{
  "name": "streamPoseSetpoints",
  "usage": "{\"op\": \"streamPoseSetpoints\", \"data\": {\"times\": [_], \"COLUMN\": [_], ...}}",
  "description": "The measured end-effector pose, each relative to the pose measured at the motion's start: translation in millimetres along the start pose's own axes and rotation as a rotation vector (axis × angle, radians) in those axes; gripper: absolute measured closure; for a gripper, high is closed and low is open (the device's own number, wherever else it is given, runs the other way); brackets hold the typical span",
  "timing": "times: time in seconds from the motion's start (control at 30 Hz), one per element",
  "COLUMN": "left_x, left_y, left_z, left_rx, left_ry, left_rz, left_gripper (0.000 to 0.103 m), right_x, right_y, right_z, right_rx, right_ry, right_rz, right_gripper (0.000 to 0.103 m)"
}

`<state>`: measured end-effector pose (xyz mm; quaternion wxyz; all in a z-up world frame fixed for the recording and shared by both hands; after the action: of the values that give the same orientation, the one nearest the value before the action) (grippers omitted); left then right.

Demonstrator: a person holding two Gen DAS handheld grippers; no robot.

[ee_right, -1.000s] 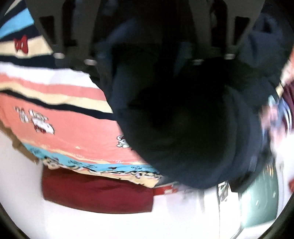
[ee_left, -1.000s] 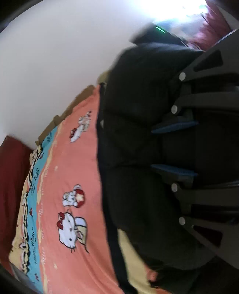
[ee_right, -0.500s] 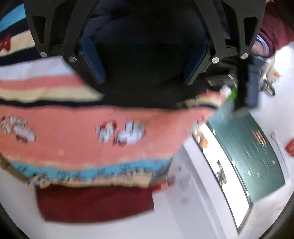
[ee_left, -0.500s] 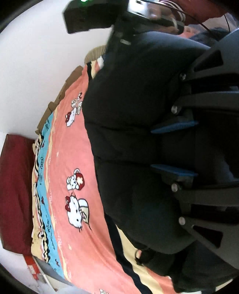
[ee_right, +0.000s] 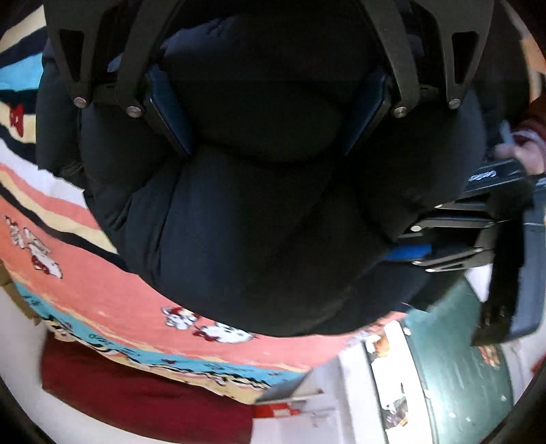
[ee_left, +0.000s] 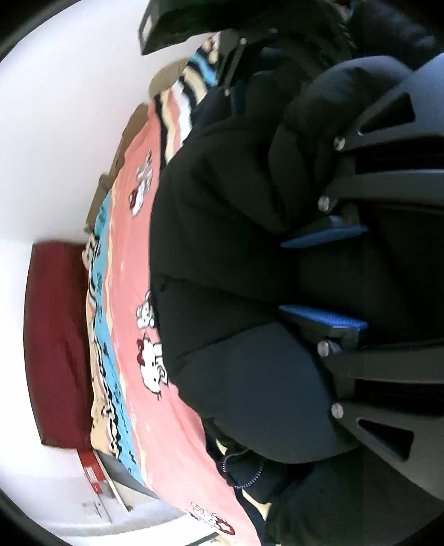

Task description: Fold large clothes

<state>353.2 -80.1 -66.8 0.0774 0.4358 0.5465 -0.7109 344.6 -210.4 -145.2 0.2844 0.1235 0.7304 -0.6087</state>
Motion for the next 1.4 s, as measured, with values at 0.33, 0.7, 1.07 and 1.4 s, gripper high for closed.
{"op": "streamPoseSetpoints", "data": {"times": [0.33,0.7,1.07,1.4], "left_x": [19.1,49.5,29.6,-16.4], "left_y": [-2.2,-5.5,-18.5,-62.7], "left_z": [8.7,24.6,20.5,3.0], "left_rx": [0.005,-0.049,-0.072,-0.027], "left_ry": [-0.002,0.005,0.012,-0.022], "left_rz": [-0.065,-0.048,-0.129,-0.054], "left_gripper": [0.071,0.072,0.069,0.067], "right_x": [18.0,51.0,31.8,-8.1], "right_y": [2.0,0.1,-14.3,-77.2], "right_z": [-2.5,-13.4,-7.7,12.2], "right_rx": [-0.005,0.048,0.046,0.015], "right_ry": [0.026,0.007,0.014,0.022], "right_rz": [-0.063,-0.034,-0.008,0.145], "right_gripper": [0.017,0.017,0.017,0.016]}}
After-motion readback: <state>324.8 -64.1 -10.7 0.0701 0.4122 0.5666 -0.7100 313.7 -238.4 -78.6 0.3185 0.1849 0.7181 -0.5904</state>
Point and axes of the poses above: each gripper's, at about its wrist camera, not at the fingertips, and y roughly the way its jaws point, z to its right, x to its underside, the point moved 3 cm from there along y, roughly the way its jaws point, and after that the axes turned 8 degrees about y, right-handed, at the moved point
